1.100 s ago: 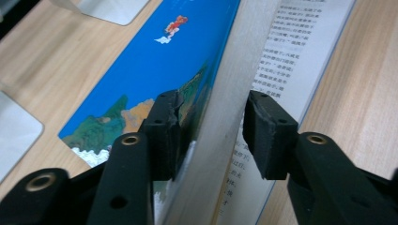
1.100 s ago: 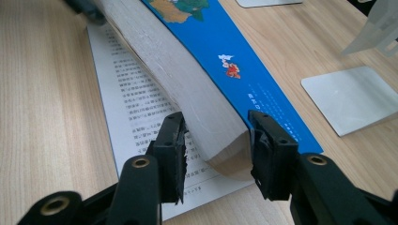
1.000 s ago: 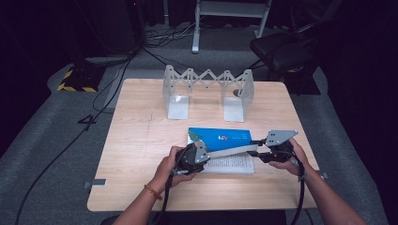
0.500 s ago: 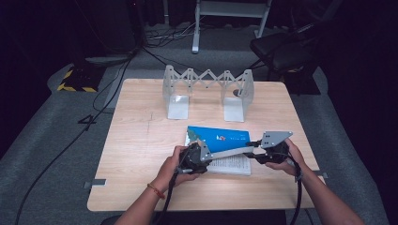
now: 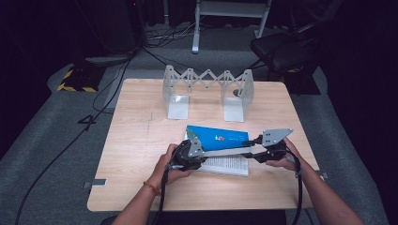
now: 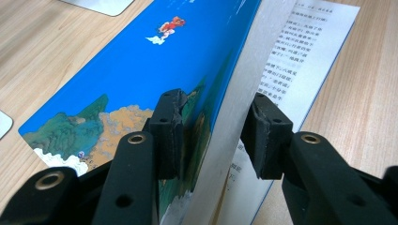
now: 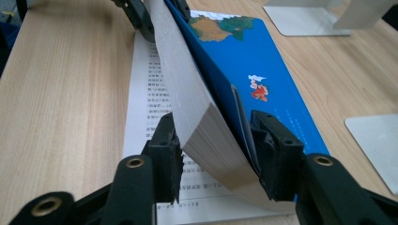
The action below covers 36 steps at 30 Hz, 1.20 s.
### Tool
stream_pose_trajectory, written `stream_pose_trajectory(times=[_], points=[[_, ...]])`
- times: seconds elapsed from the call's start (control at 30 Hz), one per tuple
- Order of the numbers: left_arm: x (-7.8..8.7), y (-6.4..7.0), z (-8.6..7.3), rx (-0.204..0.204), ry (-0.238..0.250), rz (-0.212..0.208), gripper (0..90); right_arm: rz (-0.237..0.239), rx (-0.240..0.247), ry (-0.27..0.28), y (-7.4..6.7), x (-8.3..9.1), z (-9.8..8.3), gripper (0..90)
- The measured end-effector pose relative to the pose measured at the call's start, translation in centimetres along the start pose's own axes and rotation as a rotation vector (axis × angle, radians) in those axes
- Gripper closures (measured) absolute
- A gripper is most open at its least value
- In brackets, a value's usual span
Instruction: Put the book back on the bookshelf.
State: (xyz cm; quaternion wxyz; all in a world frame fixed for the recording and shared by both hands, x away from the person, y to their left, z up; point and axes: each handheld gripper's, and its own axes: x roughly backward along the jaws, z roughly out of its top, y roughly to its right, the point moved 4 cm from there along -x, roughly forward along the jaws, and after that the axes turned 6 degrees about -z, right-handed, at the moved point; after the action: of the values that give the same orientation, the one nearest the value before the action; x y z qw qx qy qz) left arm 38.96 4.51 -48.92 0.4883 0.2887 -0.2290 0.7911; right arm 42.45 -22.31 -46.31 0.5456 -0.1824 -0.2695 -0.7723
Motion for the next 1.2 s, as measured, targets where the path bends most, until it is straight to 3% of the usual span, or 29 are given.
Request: stream_pose_trajectory(times=[0.13, 0.2, 0.27, 0.37, 0.43, 0.57, 0.67, 0.73, 0.87, 0.97, 1.03, 1.13, 1.2], points=[[0.0, 0.2, 0.1, -0.004, -0.005, -0.004, 58.4, -0.021, 0.008, 0.012, -0.1, -0.1, -0.1, 61.5], [0.1, 0.4, 0.4, 0.035, 0.021, -0.048, 52.7, -0.035, 0.018, -0.002, -0.4, -0.1, -0.2, 61.8], [0.2, 0.9, 0.9, 0.021, 0.022, -0.065, 48.5, -0.039, 0.022, -0.01, -0.8, -0.2, -0.1, 62.2], [-0.4, 2.0, 1.8, 0.007, 0.012, -0.044, 41.5, -0.055, 0.038, -0.016, -1.8, -0.5, 0.6, 63.9], [-1.0, 2.5, 2.2, -0.013, -0.019, -0.006, 37.7, -0.059, 0.04, -0.02, -2.2, -0.7, 1.0, 64.7], [-1.7, 2.6, 2.2, -0.015, -0.045, 0.041, 33.6, -0.068, 0.026, -0.028, -2.9, -0.9, 1.6, 65.4], [-1.8, 1.9, 1.8, 0.019, -0.049, 0.069, 34.7, -0.068, 0.015, -0.03, -3.1, -1.1, 2.0, 65.7], [-1.6, 1.6, 1.7, 0.023, -0.047, 0.094, 44.0, -0.074, 0.016, -0.036, -3.2, -1.2, 2.3, 65.9], [-1.2, 1.3, 1.4, 0.008, -0.034, 0.069, 53.0, -0.075, 0.01, -0.033, -3.4, -1.5, 2.8, 65.1], [-1.2, 1.0, 1.1, 0.012, -0.019, 0.038, 56.1, -0.049, -0.009, 0.025, -3.3, -1.4, 2.9, 59.2], [-1.1, 1.0, 1.0, 0.006, -0.021, 0.033, 56.5, -0.043, -0.012, 0.03, -2.8, -1.4, 2.5, 51.2], [-1.0, 0.9, 1.0, 0.013, -0.012, 0.022, 56.9, -0.038, 0.0, 0.015, -2.4, -1.5, 1.6, 54.6], [-1.0, 0.9, 1.0, 0.013, -0.008, 0.02, 56.8, -0.034, 0.019, 0.028, -2.3, -1.4, 1.2, 62.8]])
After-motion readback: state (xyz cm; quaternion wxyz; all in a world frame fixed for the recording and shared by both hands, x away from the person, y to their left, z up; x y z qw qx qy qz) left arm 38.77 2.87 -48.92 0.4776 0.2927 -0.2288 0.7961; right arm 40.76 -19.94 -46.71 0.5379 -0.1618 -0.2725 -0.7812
